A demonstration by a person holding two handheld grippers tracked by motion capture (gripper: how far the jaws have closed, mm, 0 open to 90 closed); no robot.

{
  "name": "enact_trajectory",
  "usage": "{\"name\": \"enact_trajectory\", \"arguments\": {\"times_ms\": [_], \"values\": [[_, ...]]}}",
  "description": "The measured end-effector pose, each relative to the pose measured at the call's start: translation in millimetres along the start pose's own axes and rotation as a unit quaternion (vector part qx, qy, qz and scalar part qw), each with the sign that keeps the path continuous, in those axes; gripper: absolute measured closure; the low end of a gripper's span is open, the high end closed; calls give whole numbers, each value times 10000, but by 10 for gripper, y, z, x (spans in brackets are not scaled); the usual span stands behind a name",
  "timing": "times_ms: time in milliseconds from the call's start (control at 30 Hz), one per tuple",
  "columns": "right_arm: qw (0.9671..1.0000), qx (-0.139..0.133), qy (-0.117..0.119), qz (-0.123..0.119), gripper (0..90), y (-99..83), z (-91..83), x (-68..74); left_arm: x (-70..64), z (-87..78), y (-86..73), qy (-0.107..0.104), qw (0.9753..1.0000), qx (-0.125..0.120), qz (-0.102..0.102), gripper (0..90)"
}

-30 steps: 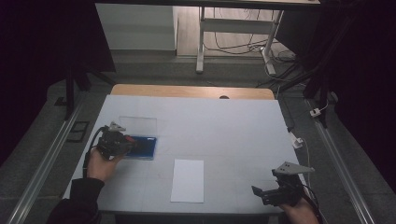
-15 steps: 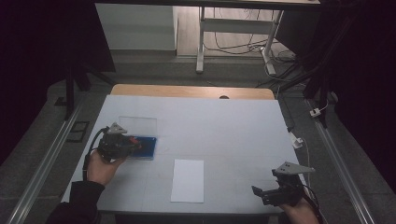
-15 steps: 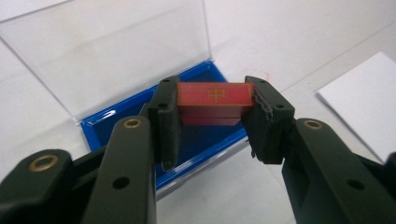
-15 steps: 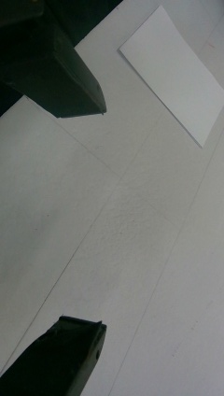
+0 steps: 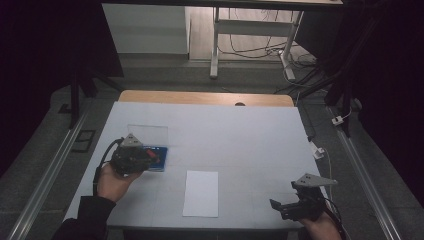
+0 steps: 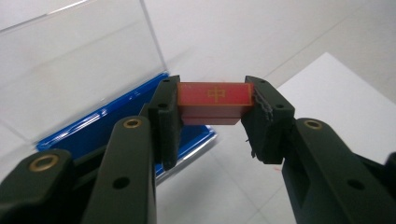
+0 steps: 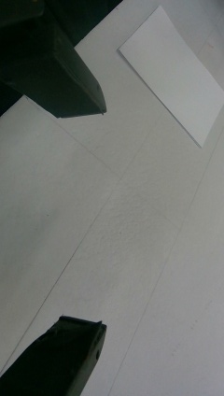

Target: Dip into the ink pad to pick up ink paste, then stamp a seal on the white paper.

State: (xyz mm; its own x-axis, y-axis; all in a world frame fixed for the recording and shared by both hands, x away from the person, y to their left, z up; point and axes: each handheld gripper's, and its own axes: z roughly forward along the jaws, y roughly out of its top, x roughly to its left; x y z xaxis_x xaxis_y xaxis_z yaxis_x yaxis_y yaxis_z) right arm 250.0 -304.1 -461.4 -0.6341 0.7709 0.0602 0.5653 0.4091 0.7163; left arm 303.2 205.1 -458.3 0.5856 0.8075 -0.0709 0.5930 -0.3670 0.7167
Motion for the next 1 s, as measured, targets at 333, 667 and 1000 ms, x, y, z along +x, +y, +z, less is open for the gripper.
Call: {"name": "enact_trajectory", "arguments": {"times_ms": [333,667,1000], "values": [[10000,-8,-3,8,0,-1,-1,0,-152,20,73,-268,9995,-30,161,582],[10000,0,-4,4,0,1,3,0,-343,71,161,-538,9979,-16,373,583],[10000,-13,-8,13,0,-3,0,-4,-528,145,231,-739,9950,41,668,583]]}}
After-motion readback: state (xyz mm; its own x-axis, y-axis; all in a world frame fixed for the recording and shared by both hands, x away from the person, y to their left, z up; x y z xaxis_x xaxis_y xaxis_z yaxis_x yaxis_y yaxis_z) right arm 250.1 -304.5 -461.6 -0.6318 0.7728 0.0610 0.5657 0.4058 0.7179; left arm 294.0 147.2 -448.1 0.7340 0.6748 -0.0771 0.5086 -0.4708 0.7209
